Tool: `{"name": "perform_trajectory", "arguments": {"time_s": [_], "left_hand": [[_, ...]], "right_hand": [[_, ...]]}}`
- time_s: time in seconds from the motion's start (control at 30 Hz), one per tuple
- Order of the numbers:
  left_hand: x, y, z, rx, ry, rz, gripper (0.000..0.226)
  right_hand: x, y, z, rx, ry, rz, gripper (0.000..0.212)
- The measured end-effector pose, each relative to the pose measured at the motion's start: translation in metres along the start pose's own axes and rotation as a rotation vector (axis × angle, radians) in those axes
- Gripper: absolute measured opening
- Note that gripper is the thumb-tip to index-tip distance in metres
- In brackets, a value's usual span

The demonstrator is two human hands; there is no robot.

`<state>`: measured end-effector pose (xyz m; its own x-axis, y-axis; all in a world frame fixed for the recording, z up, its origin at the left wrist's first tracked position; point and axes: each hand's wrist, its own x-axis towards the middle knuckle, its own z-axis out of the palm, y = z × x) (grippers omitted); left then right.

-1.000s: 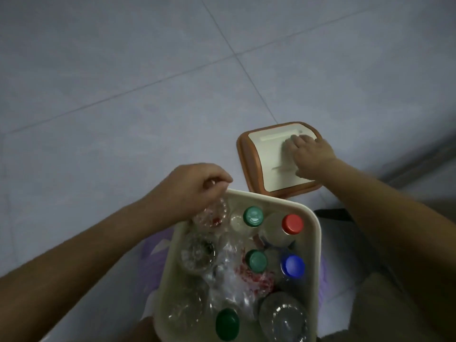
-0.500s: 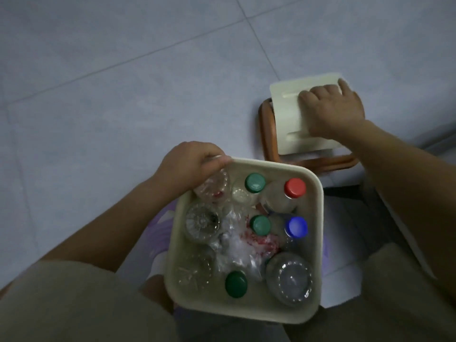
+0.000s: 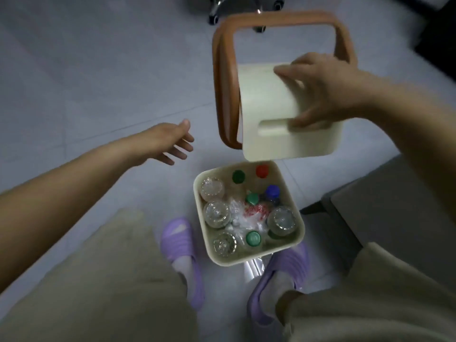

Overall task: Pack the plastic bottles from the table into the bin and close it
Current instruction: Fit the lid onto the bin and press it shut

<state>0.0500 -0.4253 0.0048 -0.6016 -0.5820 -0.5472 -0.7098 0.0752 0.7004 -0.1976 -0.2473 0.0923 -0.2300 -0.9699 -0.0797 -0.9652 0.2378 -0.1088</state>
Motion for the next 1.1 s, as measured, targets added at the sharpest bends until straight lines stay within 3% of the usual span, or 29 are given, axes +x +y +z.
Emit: {"name": "perform_trajectory", "arguments": {"time_s": [0.17, 0.3, 0.37, 0.63, 0.93, 1.1], "left_hand": [[-0.04, -0.001, 0.017, -0.202, -0.067, -0.134, 0.062], [-0.057, -0.025, 0.066, -0.168, -0.104, -0.207, 0.025], [-0.062, -0.033, 0.089, -0.226, -0.066, -0.242, 0.021], [-0.064, -0.055, 0.119, -0.56, 0.21, -0.176, 0.034], [-0.057, -0.084, 0.135, -0.622, 0.065, -0.264, 0.035], [-0.056, -0.088, 0.135, -0.628, 0.104, -0.242, 0.037]], "right_hand": [[-0.026, -0.044, 0.044, -0.036, -0.24, -0.104, 0.097], [-0.038, -0.06, 0.099, -0.053, -0.35, -0.155, 0.102], [-0.044, -0.064, 0.114, -0.073, -0.374, -0.181, 0.099], [-0.041, -0.069, 0.118, -0.038, -0.302, -0.199, 0.092], [-0.038, -0.069, 0.116, -0.01, -0.29, -0.203, 0.091], [-0.041, -0.068, 0.117, 0.014, -0.255, -0.203, 0.091]]}}
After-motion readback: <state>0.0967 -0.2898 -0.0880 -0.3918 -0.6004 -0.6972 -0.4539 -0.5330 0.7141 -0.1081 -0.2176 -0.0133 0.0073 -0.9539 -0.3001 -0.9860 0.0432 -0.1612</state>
